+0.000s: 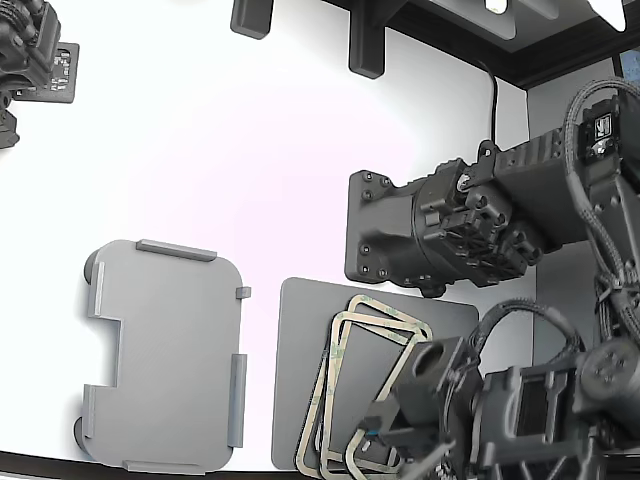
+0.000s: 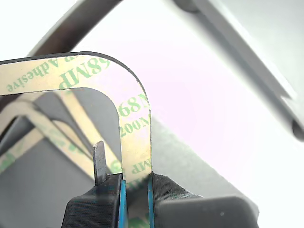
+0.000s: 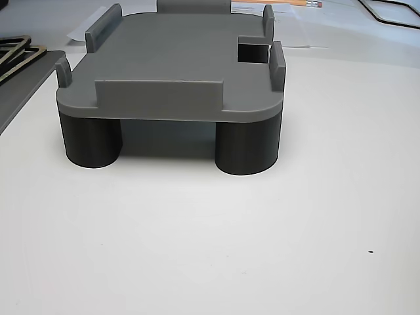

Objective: Move top rectangular frame to the holder.

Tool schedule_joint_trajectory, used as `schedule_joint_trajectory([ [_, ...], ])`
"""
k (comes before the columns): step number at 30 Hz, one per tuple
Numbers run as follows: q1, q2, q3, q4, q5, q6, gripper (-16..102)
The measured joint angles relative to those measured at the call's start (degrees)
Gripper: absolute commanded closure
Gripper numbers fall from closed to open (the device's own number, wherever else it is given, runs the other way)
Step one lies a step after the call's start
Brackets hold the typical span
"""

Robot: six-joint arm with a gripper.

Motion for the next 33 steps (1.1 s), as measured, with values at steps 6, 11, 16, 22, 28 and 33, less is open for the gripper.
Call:
schedule_joint_trajectory([
  [6, -4.83, 8.00, 5.62, -0.09, 3.78, 23.12, 97],
  [11, -9.93, 10.63, 8.35, 0.26, 8.88, 43.24, 97],
  [16, -16.08, 9.05, 8.35, 0.35, 8.44, 63.02, 97],
  [22, -23.12, 2.81, 5.19, 0.35, 4.92, 82.79, 97],
  [28, -25.40, -4.83, 1.32, -0.09, 5.80, 95.63, 97],
  [33, -28.56, -10.99, -1.85, -3.08, 1.76, 99.40, 97],
])
